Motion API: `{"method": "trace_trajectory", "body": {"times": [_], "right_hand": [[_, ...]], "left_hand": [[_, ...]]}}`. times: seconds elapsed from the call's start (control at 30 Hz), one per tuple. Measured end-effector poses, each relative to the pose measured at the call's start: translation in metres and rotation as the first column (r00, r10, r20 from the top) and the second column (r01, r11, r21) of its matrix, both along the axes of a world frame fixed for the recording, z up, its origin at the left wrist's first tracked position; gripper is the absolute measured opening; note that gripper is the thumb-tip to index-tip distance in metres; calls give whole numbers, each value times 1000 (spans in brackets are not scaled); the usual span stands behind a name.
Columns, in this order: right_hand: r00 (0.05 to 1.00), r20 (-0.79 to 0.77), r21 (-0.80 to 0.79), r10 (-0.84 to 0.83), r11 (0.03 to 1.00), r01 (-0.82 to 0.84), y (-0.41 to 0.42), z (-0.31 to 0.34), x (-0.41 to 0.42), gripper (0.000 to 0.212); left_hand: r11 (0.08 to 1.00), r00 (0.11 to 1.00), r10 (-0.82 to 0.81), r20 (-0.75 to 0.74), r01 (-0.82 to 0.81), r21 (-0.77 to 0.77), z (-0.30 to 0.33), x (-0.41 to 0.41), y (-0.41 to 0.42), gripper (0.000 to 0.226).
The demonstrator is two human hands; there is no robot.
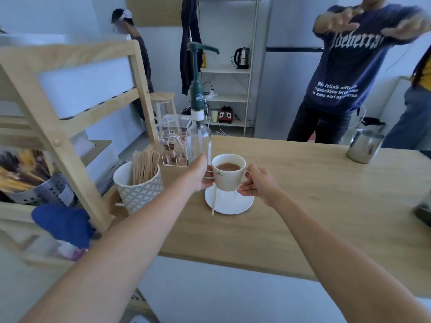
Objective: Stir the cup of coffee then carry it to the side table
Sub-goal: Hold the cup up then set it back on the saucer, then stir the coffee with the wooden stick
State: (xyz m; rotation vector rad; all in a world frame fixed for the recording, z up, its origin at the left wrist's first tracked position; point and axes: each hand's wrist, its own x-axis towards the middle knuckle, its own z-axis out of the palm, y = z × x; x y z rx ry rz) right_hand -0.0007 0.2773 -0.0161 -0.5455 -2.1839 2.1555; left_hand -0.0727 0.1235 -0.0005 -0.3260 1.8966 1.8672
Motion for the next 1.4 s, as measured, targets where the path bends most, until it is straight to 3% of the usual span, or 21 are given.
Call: {"method": "trace_trajectory", "body": {"times": [0.3, 0.77, 0.87, 0.93, 0.97, 1.03, 1.1, 1.17, 1.27, 1.4], "right_hand": [[997, 72, -84, -39, 995, 45, 3, -42, -4, 26], [993, 106, -170, -57, 983, 75, 9, -67, -12, 21], [992, 110, -104, -54, 992, 65, 7, -66, -5, 23], [991, 77, 117, -110, 988, 100, 3, -68, 2, 33], [989, 39, 294, -144, 947, 126, 1, -71, 6, 37], [985, -78, 619, -154, 767, 169, -4, -82, 14, 37], [974, -200, 772, -104, 596, 222, -12, -92, 23, 37], [949, -314, 832, -37, 470, 293, -22, -100, 28, 42], [898, -438, 849, 49, 353, 394, -37, -105, 29, 45], [887, -414, 896, 207, 268, 355, -55, -112, 25, 37]], "left_hand": [[1000, 998, -19, 61, 19, 5, -35, -4, 11, 53], [999, 999, -42, 12, 42, -30, -61, -18, 19, 61], [974, 991, -72, -117, 44, -223, -66, -19, 12, 63], [879, 937, -172, -303, 7, -476, -71, -14, -1, 63], [819, 900, -214, -380, -47, -573, -75, -9, -9, 59], [705, 843, -257, -473, -171, -688, -88, -2, -25, 56], [583, 819, -303, -487, -245, -775, -105, 3, -40, 51], [484, 828, -376, -416, -207, -850, -121, 5, -50, 49], [433, 823, -453, -344, -135, -891, -135, 9, -56, 55], [344, 801, -529, -282, -101, -933, -144, 12, -56, 57]]}}
